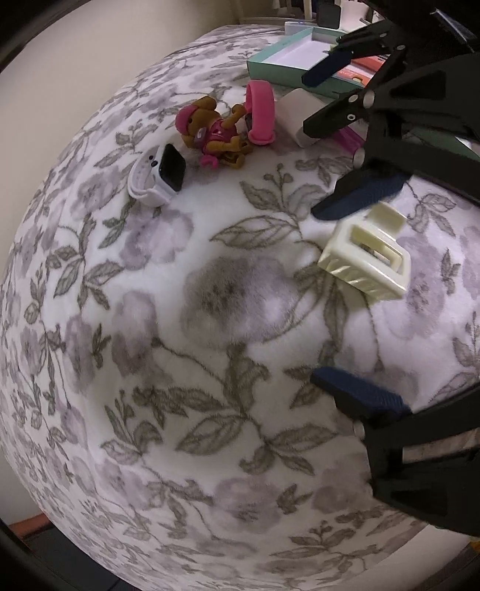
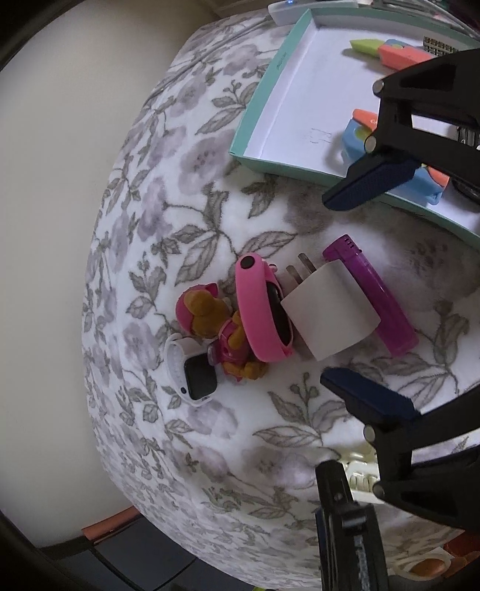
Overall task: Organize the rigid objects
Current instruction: 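Grasp the cream hair claw clip with the left tool while the right tool grasps the white charger cube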
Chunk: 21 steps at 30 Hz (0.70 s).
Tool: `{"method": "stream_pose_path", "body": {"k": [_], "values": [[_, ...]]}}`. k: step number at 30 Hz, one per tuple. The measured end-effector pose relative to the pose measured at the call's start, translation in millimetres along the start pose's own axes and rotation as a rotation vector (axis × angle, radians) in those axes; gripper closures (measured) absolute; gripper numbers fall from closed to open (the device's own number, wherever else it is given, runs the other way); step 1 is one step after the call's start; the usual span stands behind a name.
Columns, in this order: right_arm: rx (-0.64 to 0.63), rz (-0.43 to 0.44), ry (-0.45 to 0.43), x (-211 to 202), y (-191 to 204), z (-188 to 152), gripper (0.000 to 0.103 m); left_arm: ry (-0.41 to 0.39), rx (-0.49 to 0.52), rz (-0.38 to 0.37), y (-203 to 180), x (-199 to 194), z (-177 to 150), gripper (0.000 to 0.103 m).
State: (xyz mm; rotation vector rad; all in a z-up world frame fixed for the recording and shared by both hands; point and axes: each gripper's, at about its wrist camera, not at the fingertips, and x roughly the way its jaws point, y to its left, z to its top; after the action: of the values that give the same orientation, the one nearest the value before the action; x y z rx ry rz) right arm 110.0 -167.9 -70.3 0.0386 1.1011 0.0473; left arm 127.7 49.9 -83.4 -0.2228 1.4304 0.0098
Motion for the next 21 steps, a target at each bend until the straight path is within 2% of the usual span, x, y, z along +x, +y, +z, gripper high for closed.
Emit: {"method": "stream_pose_path", "body": {"k": [9,21], "values": [[0.019,0.061,-0.004,-2.1,-2.8,-1.6,0.046,-0.022,0.027,0.000,5.5,-23.7,-22.2,0.017],[0.044,0.089,0.003,-5.7,-13.1,-5.9,0.047,-0.029,0.185,0.017,-24.7,-38.0,-58.3,0.017]]}}
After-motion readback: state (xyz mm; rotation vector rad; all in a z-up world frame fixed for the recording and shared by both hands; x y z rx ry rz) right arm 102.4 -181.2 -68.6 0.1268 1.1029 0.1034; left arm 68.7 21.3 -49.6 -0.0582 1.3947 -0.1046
